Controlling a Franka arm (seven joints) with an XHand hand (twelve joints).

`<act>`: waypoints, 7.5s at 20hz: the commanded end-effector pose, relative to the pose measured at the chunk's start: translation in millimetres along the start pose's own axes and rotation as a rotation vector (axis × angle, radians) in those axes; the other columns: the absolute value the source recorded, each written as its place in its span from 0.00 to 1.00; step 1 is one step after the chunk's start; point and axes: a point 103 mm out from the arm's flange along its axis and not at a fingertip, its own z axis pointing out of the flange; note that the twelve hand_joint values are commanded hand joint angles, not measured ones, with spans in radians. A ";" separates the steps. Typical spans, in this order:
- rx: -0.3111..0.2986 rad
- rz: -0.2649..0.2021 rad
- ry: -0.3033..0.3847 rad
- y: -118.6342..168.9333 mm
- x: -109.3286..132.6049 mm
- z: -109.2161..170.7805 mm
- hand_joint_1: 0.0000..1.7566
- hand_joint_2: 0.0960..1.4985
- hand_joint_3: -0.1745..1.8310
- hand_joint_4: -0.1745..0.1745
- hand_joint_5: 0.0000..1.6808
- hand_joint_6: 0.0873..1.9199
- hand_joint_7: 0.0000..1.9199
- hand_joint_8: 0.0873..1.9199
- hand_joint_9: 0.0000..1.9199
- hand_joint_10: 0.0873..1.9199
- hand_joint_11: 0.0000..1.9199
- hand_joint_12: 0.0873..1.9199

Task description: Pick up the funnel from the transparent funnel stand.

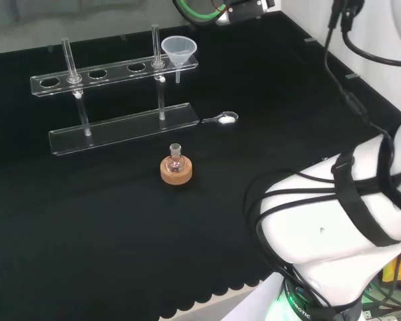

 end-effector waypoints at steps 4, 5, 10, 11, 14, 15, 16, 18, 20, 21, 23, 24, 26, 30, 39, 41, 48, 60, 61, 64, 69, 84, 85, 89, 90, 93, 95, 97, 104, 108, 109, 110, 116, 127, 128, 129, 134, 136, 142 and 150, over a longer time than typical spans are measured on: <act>0.005 -0.009 0.031 78.4 -29.3 24.8 0.00 0.83 0.26 0.51 0.15 0.00 0.03 0.22 0.10 0.28 0.00 0.66; 0.009 -0.012 0.027 84.0 -30.5 29.9 0.00 0.83 0.25 0.51 0.15 0.00 0.03 0.22 0.10 0.28 0.00 0.66; 0.030 -0.023 0.033 104.6 -31.3 55.9 0.02 0.81 0.24 0.50 0.15 0.00 0.04 0.23 0.11 0.28 0.00 0.67; 0.038 -0.026 0.038 107.7 -30.0 60.1 0.03 0.81 0.24 0.50 0.15 0.00 0.04 0.23 0.11 0.29 0.00 0.67; 0.058 -0.036 0.031 117.6 -23.2 68.3 0.04 0.80 0.24 0.49 0.15 0.00 0.04 0.23 0.11 0.29 0.00 0.68; 0.064 -0.040 0.029 120.6 -21.0 69.6 0.05 0.80 0.23 0.49 0.15 0.00 0.04 0.23 0.12 0.29 0.00 0.68; 0.069 -0.047 0.023 123.8 -18.7 70.9 0.05 0.79 0.23 0.49 0.15 0.00 0.05 0.23 0.12 0.29 0.00 0.68; 0.078 -0.054 0.017 129.2 -14.9 74.0 0.07 0.78 0.23 0.50 0.15 0.00 0.05 0.24 0.12 0.29 0.00 0.68; 0.096 -0.061 0.012 135.0 -13.8 78.9 0.10 0.76 0.22 0.50 0.15 0.00 0.06 0.24 0.13 0.30 0.00 0.68; 0.107 -0.065 0.012 138.1 -13.7 81.9 0.11 0.74 0.22 0.50 0.15 0.00 0.06 0.25 0.13 0.30 0.00 0.68; 0.136 -0.075 0.008 144.3 -14.5 86.8 0.15 0.71 0.21 0.50 0.15 0.00 0.06 0.25 0.13 0.31 0.00 0.68; 0.153 -0.079 0.007 147.5 -15.2 89.1 0.17 0.69 0.20 0.50 0.15 0.00 0.06 0.25 0.13 0.31 0.00 0.68; 0.190 -0.090 0.007 153.5 -16.0 93.0 0.21 0.66 0.20 0.50 0.14 0.00 0.04 0.26 0.12 0.32 0.00 0.68; 0.215 -0.110 0.005 163.9 -13.9 98.7 0.26 0.58 0.19 0.50 0.11 0.00 0.01 0.29 0.11 0.35 0.06 0.77; 0.333 -0.141 -0.023 183.6 -7.8 111.0 0.30 0.49 0.21 0.35 0.03 0.00 0.00 0.21 0.07 0.40 0.15 0.79; 0.330 -0.143 -0.035 187.3 -7.8 113.2 0.31 0.48 0.22 0.33 0.02 0.00 0.00 0.19 0.05 0.40 0.16 0.78; 0.320 -0.149 -0.053 198.1 -5.3 121.7 0.33 0.47 0.22 0.33 0.01 0.00 0.00 0.17 0.05 0.41 0.16 0.78; 0.329 -0.152 -0.063 205.8 -5.0 134.1 0.35 0.46 0.23 0.32 0.02 0.00 0.00 0.18 0.06 0.42 0.16 0.78; 0.333 -0.152 -0.064 206.1 -4.6 134.4 0.35 0.46 0.23 0.32 0.02 0.00 0.00 0.16 0.05 0.41 0.16 0.78; 0.352 -0.160 -0.057 211.3 -6.0 138.4 0.36 0.46 0.24 0.34 0.01 0.00 0.00 0.08 0.03 0.41 0.17 0.78; 0.371 -0.173 -0.062 217.2 -2.9 144.1 0.36 0.45 0.25 0.36 0.01 0.00 0.00 0.06 0.03 0.43 0.17 0.78; 0.350 -0.179 -0.084 216.5 -2.0 141.8 0.38 0.42 0.29 0.35 0.06 0.00 0.00 0.30 0.15 0.39 0.22 0.75; 0.345 -0.179 -0.085 215.5 -1.2 139.5 0.38 0.42 0.30 0.36 0.06 0.00 0.00 0.30 0.16 0.39 0.22 0.75; 0.335 -0.184 -0.086 210.8 1.6 131.3 0.38 0.42 0.30 0.36 0.07 0.00 0.00 0.31 0.16 0.39 0.23 0.75; 0.337 -0.185 -0.087 209.7 2.2 130.1 0.38 0.42 0.30 0.36 0.07 0.00 0.00 0.32 0.16 0.39 0.23 0.75; 0.348 -0.186 -0.091 207.3 3.4 129.9 0.38 0.42 0.30 0.36 0.07 0.00 0.00 0.32 0.16 0.39 0.23 0.75; 0.354 -0.188 -0.091 207.0 4.2 130.8 0.38 0.42 0.30 0.37 0.07 0.00 0.00 0.31 0.16 0.38 0.23 0.75; 0.355 -0.190 -0.101 207.1 6.2 130.6 0.38 0.42 0.30 0.37 0.07 0.00 0.00 0.30 0.15 0.38 0.23 0.75; 0.381 -0.193 -0.118 214.2 6.7 138.0 0.37 0.42 0.31 0.37 0.05 0.00 0.00 0.16 0.07 0.41 0.21 0.76; 0.387 -0.195 -0.126 216.8 7.2 145.0 0.37 0.41 0.31 0.36 0.04 0.00 0.00 0.13 0.06 0.41 0.20 0.76; 0.395 -0.198 -0.124 217.6 7.2 146.1 0.37 0.41 0.31 0.36 0.04 0.00 0.00 0.13 0.06 0.41 0.20 0.76; 0.402 -0.199 -0.122 218.3 7.0 146.8 0.38 0.41 0.31 0.36 0.04 0.00 0.00 0.14 0.06 0.42 0.20 0.76; 0.396 -0.194 -0.157 220.2 6.6 146.2 0.38 0.40 0.32 0.35 0.06 0.00 0.00 0.24 0.13 0.40 0.20 0.76; 0.296 -0.169 -0.288 221.0 12.7 137.5 0.41 0.42 0.36 0.34 0.24 0.00 0.15 0.33 0.37 0.28 0.23 0.74; 0.274 -0.160 -0.308 220.3 13.8 134.6 0.42 0.43 0.37 0.35 0.27 0.00 0.17 0.33 0.38 0.27 0.24 0.73; 0.250 -0.152 -0.322 219.2 15.1 131.2 0.42 0.44 0.37 0.36 0.30 0.00 0.19 0.32 0.39 0.26 0.25 0.72; 0.169 -0.135 -0.355 211.5 14.9 102.2 0.45 0.47 0.38 0.43 0.41 0.09 0.25 0.29 0.43 0.22 0.28 0.69; 0.157 -0.133 -0.359 207.0 13.4 86.5 0.45 0.47 0.39 0.44 0.41 0.16 0.26 0.29 0.44 0.21 0.28 0.69; 0.175 -0.117 -0.373 186.6 8.1 50.0 0.45 0.48 0.39 0.45 0.38 0.26 0.27 0.29 0.46 0.21 0.29 0.68; 0.202 -0.099 -0.385 142.8 7.1 33.6 0.46 0.47 0.40 0.46 0.38 0.28 0.29 0.30 0.48 0.21 0.29 0.68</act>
